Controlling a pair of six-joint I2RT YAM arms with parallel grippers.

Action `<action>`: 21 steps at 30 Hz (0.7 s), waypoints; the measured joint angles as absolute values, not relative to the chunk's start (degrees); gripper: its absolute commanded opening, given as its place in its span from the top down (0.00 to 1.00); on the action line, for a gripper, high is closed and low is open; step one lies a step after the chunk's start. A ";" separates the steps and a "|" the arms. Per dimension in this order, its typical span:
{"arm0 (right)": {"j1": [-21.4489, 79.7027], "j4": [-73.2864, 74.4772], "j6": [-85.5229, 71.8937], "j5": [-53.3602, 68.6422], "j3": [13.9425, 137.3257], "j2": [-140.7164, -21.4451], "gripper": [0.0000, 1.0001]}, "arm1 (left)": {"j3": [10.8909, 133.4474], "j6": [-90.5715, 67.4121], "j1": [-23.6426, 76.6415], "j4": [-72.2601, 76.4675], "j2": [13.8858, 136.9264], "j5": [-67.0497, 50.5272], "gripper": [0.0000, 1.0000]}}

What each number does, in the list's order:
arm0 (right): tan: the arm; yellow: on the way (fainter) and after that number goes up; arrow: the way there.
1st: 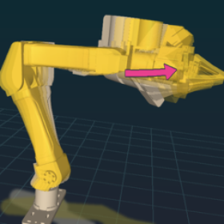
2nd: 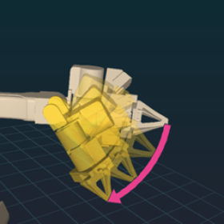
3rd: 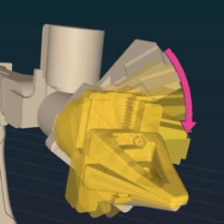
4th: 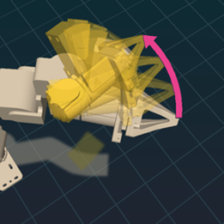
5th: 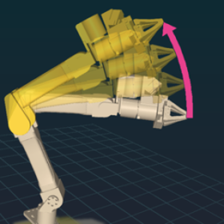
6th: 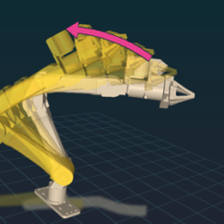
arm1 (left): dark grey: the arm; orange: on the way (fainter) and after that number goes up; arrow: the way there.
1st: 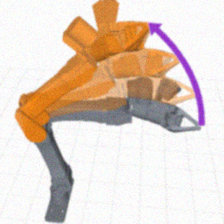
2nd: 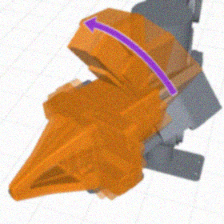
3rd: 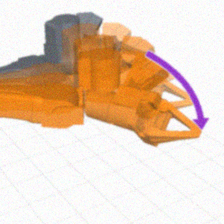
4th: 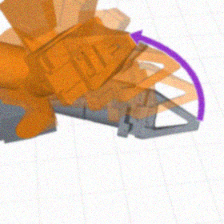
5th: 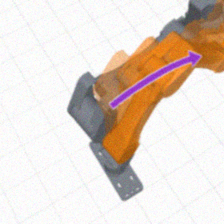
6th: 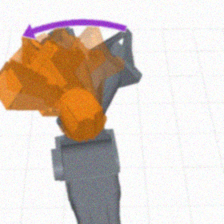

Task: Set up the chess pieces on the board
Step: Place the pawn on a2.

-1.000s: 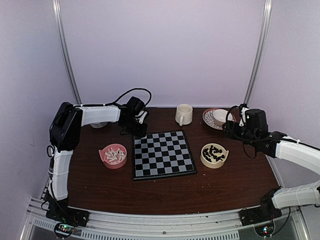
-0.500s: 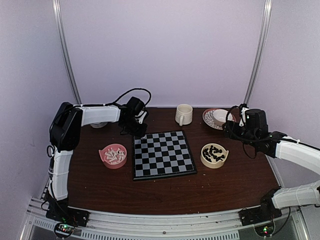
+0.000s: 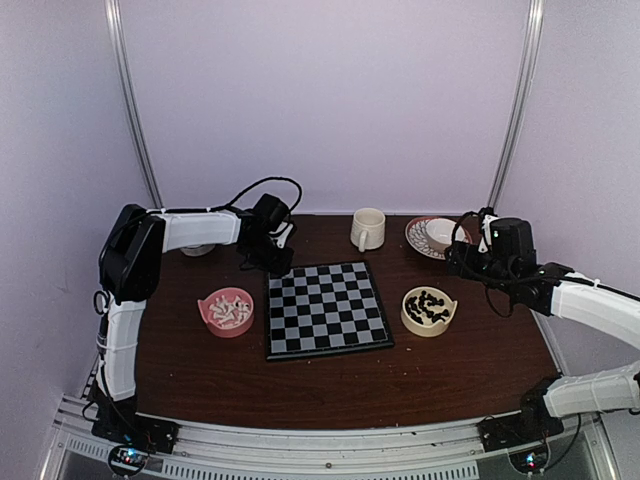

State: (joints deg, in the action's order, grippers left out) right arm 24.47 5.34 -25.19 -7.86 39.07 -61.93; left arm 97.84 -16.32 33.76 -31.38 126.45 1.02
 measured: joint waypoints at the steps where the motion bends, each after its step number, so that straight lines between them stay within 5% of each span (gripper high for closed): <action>1: 24.47 5.34 -25.17 -7.88 39.07 -61.93 0.18 | 97.84 -16.32 33.76 -31.38 126.45 0.97 0.67; 21: 24.47 5.37 -25.17 -7.97 39.07 -61.89 0.18 | 94.21 -15.62 34.92 -29.76 124.25 -0.19 0.48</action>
